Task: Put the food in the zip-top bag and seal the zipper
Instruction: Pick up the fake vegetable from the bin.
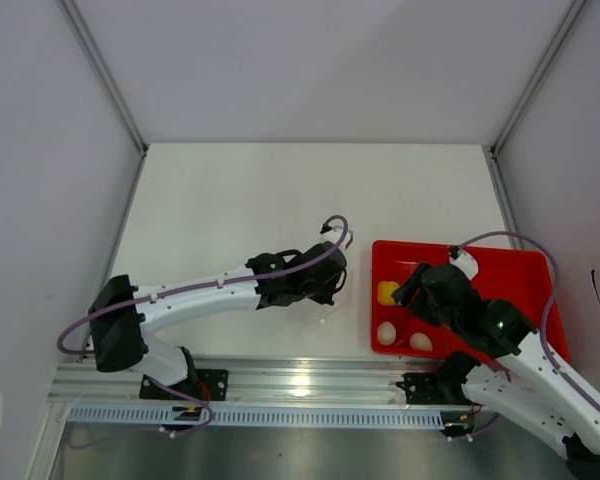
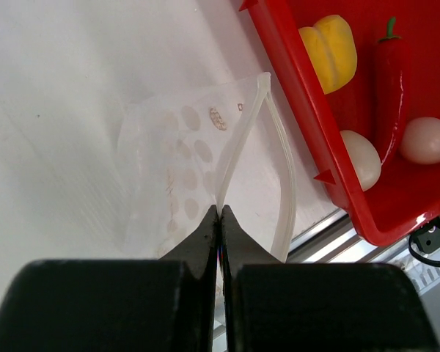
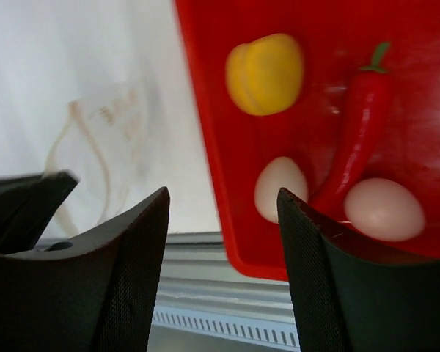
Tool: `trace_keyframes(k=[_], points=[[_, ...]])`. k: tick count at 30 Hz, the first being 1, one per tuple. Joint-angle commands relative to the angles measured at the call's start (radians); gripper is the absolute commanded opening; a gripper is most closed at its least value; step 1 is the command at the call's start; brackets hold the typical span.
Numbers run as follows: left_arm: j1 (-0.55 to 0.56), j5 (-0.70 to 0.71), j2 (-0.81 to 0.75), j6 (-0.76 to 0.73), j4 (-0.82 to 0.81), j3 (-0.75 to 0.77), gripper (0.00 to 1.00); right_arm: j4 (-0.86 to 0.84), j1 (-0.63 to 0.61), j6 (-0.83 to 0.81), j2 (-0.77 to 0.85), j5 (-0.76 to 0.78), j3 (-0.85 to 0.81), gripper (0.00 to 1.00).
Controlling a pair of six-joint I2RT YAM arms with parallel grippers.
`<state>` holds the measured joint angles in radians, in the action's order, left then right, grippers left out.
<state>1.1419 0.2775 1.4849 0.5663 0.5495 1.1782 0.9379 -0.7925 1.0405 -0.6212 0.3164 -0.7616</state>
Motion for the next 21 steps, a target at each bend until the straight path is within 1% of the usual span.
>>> trace_keyframes(k=[1,2,3,4,5,6,7,8,10,17,21], points=[[-0.007,-0.021,-0.021,-0.022,-0.036,-0.003,0.01,0.090,0.102,0.018,-0.055,0.073,-0.009,0.63],[-0.007,-0.033,-0.023,-0.022,-0.039,-0.008,0.01,0.075,0.187,-0.003,-0.092,0.041,0.005,0.64],[-0.007,-0.037,-0.029,-0.023,-0.046,-0.015,0.01,0.050,0.237,-0.057,-0.107,-0.002,0.022,0.64],[-0.007,-0.038,-0.034,-0.023,-0.049,-0.029,0.01,-0.012,0.286,-0.086,-0.124,-0.055,0.060,0.65],[-0.007,-0.040,-0.038,-0.023,-0.048,-0.037,0.01,-0.034,0.367,-0.105,-0.156,-0.136,0.073,0.66],[-0.007,-0.041,-0.041,-0.028,-0.049,-0.038,0.00,-0.045,0.393,-0.118,-0.173,-0.152,0.077,0.66],[-0.007,-0.044,-0.043,-0.031,-0.046,-0.040,0.00,-0.041,0.406,-0.132,-0.190,-0.145,0.071,0.67],[-0.007,-0.052,-0.044,-0.032,-0.045,-0.041,0.01,-0.031,0.412,-0.132,-0.208,-0.090,0.062,0.67],[-0.007,-0.058,-0.054,-0.045,-0.052,-0.051,0.01,-0.014,0.418,-0.129,-0.248,-0.045,0.051,0.69],[-0.007,-0.066,-0.061,-0.074,-0.052,-0.049,0.01,-0.091,0.427,-0.151,-0.344,-0.040,0.100,0.67],[-0.007,-0.095,-0.061,-0.071,-0.079,-0.061,0.01,-0.160,0.427,-0.168,-0.409,-0.053,0.136,0.63]])
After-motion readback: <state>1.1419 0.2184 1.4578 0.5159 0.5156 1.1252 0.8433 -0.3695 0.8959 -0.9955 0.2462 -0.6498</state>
